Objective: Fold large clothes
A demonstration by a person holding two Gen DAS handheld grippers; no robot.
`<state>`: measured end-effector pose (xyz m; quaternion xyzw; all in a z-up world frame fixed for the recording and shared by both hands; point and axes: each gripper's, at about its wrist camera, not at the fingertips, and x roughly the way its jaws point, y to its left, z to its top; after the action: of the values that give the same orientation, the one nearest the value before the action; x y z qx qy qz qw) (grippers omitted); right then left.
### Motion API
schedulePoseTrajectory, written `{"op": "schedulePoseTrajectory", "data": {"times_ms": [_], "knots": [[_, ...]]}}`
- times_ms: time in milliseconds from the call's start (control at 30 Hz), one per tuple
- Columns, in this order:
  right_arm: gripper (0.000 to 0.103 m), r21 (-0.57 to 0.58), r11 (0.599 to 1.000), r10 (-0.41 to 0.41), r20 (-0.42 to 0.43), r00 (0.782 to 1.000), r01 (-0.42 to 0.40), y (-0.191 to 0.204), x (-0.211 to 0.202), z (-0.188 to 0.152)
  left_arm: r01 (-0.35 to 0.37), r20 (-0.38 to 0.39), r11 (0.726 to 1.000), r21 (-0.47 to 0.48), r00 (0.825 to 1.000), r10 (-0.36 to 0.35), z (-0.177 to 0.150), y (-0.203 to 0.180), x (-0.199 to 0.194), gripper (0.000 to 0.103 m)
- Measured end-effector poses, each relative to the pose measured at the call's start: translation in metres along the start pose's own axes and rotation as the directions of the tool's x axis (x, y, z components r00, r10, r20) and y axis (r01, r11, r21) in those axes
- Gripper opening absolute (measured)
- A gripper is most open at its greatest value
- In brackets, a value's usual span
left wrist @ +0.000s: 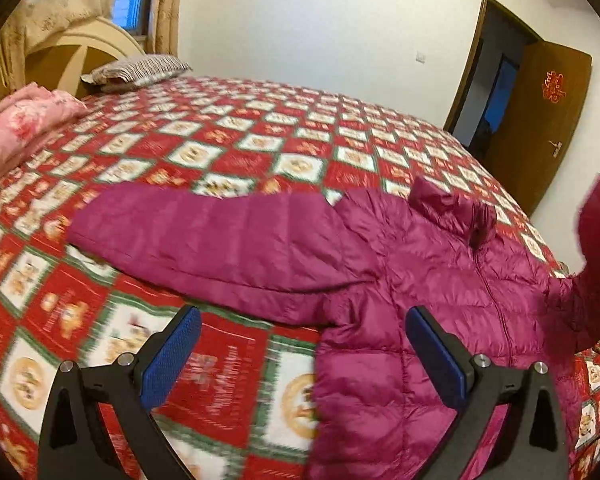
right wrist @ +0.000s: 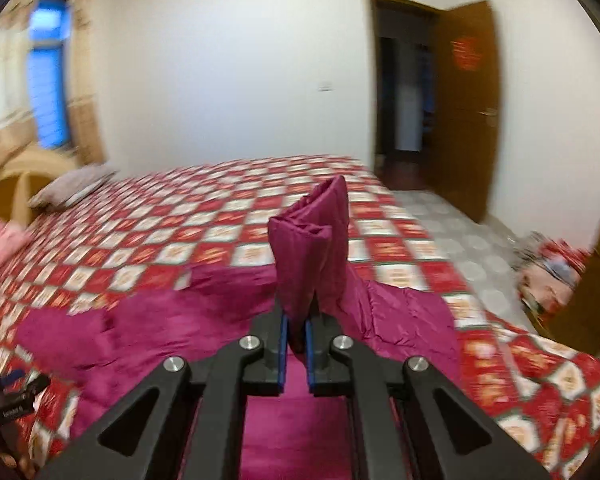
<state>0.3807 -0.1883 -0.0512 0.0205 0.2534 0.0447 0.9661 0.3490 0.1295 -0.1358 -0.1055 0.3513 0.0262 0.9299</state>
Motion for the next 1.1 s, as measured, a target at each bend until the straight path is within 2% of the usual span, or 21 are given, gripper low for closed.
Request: {"op": "schedulePoseTrajectory", "data": {"times_ms": [133,267,400,467,500,533,567,633,667,733,767,833,867,900,967,1033,1100], "knots": [[0.009,-0.046,0.995,0.091,-0.055,0.994,-0.093,0.055,0.025,-0.023,-0.008,0.040,1.000,0.002,0.999,0.008,0.004,0.018,-0.015,0.102],[0.009,-0.083,0.989,0.111,-0.109,0.988,-0.120,0.097,0.053,-0.045,-0.018,0.041,1.000,0.005,0.999,0.018,0.003,0.029,-0.017,0.102],[0.010,-0.075,0.983,0.150,-0.190,0.970,-0.167,0.120,0.083,-0.069,-0.026,0.032,1.000,0.003,0.999,0.026,0.002,0.036,-0.013,0.102],[0.018,-0.061,0.979,0.177,-0.216,0.960,-0.194,0.126,0.089,-0.078,-0.030,0.028,1.000,-0.003,0.999,0.030,0.002,0.039,-0.009,0.102],[0.039,-0.044,0.973,0.209,-0.243,0.947,-0.226,0.127,0.096,-0.083,-0.030,0.025,1.000,-0.006,0.999,0.030,0.002,0.039,-0.007,0.102],[0.072,-0.017,0.965,0.249,-0.267,0.931,-0.263,0.125,0.094,-0.085,-0.028,0.019,1.000,-0.011,0.999,0.028,0.003,0.038,-0.004,0.102],[0.082,0.033,0.951,0.305,-0.285,0.909,-0.309,0.122,0.094,-0.086,-0.023,0.012,1.000,-0.014,1.000,0.023,0.005,0.036,-0.001,0.102],[0.083,0.107,0.924,0.383,-0.243,0.891,-0.367,0.113,0.083,-0.080,-0.011,0.008,1.000,-0.008,1.000,0.011,0.008,0.028,0.003,0.102],[0.083,0.120,0.918,0.395,-0.228,0.890,-0.377,0.108,0.077,-0.076,-0.008,0.010,1.000,0.001,1.000,0.008,0.011,0.023,0.005,0.102],[0.066,0.141,0.903,0.424,-0.154,0.892,-0.405,0.085,0.049,-0.058,-0.001,0.016,0.999,0.033,1.000,0.001,0.020,0.007,0.008,0.102],[0.062,0.138,0.908,0.413,-0.125,0.902,-0.396,0.077,0.042,-0.053,0.010,0.025,0.999,0.050,1.000,-0.011,0.025,-0.002,0.009,0.102],[0.049,0.116,0.950,0.300,-0.077,0.951,-0.291,0.044,0.027,-0.037,0.027,0.032,0.996,0.086,0.999,-0.030,0.034,-0.024,0.015,0.102],[0.048,0.106,0.966,0.243,-0.070,0.968,-0.235,0.031,0.026,-0.032,0.027,0.032,0.994,0.107,0.999,-0.030,0.037,-0.035,0.019,0.102],[0.048,0.095,0.986,0.145,-0.069,0.987,-0.138,0.010,0.027,-0.028,0.017,0.029,0.990,0.139,0.999,-0.021,0.040,-0.053,0.027,0.102],[0.048,0.109,0.994,0.022,-0.087,0.996,-0.012,-0.017,0.035,-0.029,0.002,0.024,0.985,0.175,1.000,-0.006,0.042,-0.077,0.040,0.102],[0.044,0.142,0.987,-0.053,-0.135,0.989,0.073,-0.048,0.049,-0.040,-0.002,0.013,0.978,0.209,1.000,-0.001,0.041,-0.106,0.061,0.102],[0.040,0.157,0.979,-0.102,-0.191,0.976,0.133,-0.067,0.063,-0.052,-0.038,-0.013,0.972,0.234,0.999,0.043,0.034,-0.127,0.084,0.102]]}}
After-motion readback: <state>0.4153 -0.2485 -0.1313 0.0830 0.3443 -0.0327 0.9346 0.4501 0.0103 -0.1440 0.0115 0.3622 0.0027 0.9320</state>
